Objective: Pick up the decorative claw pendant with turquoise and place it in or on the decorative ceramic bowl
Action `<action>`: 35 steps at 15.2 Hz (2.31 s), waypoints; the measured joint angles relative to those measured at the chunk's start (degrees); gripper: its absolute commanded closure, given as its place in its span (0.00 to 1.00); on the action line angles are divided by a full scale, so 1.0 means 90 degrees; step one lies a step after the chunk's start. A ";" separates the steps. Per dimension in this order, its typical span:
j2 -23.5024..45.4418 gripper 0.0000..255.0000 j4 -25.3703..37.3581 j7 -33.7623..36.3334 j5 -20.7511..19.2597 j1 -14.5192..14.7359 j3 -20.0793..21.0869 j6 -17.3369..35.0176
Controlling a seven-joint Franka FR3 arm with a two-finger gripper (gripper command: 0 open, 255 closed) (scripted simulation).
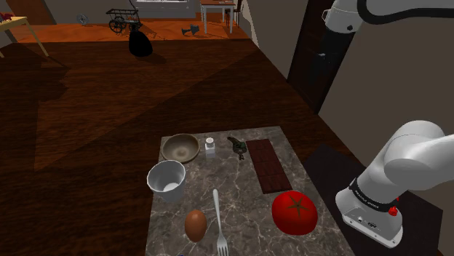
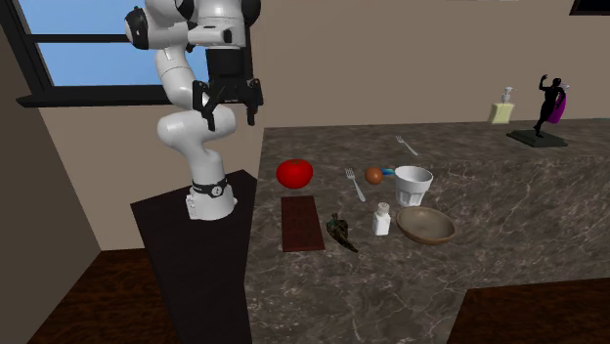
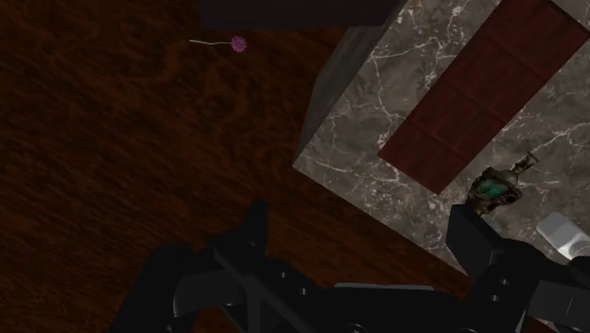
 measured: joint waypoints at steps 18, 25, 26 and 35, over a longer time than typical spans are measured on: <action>0.2727 0.00 -0.0254 0.1676 0.0702 0.0515 0.1151 0.2328; 0.4327 0.00 0.0320 0.2405 0.0726 0.0702 0.1561 0.3107; 0.4591 0.00 0.0414 0.2500 0.0700 0.0722 0.1599 0.3240; 0.5850 0.00 0.0844 0.3026 0.0529 0.0903 0.1749 0.3905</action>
